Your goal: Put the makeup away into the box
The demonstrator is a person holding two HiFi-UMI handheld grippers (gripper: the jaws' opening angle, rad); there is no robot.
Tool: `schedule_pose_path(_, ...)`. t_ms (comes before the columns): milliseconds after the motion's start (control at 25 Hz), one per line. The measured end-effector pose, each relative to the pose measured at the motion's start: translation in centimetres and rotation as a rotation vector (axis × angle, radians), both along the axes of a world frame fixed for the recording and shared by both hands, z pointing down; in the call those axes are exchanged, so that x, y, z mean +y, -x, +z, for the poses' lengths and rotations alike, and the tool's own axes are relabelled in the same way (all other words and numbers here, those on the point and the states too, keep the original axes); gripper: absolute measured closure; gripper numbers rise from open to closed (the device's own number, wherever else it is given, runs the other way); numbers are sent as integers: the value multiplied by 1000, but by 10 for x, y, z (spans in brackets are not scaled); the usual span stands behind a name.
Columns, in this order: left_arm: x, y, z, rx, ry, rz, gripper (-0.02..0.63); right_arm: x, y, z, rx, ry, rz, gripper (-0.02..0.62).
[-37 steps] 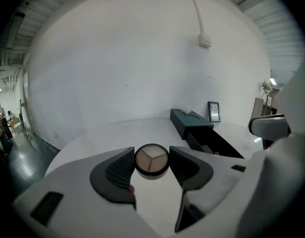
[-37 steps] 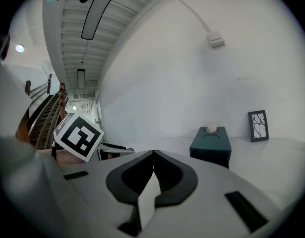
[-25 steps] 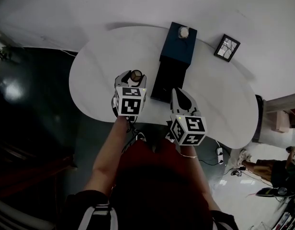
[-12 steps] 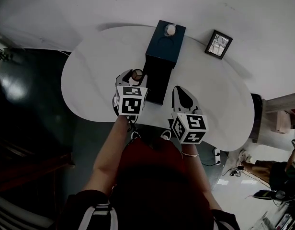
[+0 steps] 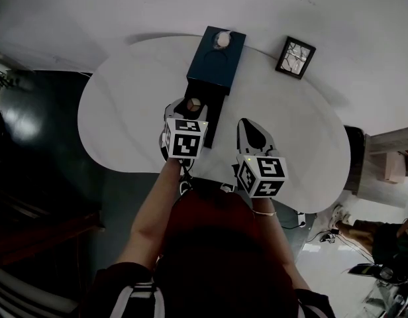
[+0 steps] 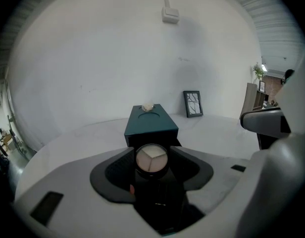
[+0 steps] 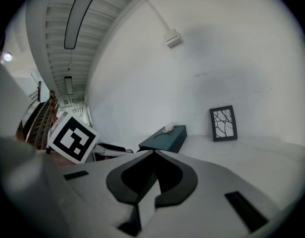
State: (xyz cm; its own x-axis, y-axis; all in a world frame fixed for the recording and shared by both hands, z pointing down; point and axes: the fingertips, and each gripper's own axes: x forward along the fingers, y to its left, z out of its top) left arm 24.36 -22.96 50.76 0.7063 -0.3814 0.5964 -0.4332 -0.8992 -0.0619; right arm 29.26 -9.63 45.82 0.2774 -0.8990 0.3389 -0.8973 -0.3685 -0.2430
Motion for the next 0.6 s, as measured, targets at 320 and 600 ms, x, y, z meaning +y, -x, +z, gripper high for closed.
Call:
schedule_pose_path(320, 1, -25, 22, -34, 39, 1, 367, 3, -21, 13, -27, 27, -2, 581)
schedule_pose_path(600, -10, -40, 43, -68, 72, -13, 367, 2, -33, 26, -53, 50, 7, 581)
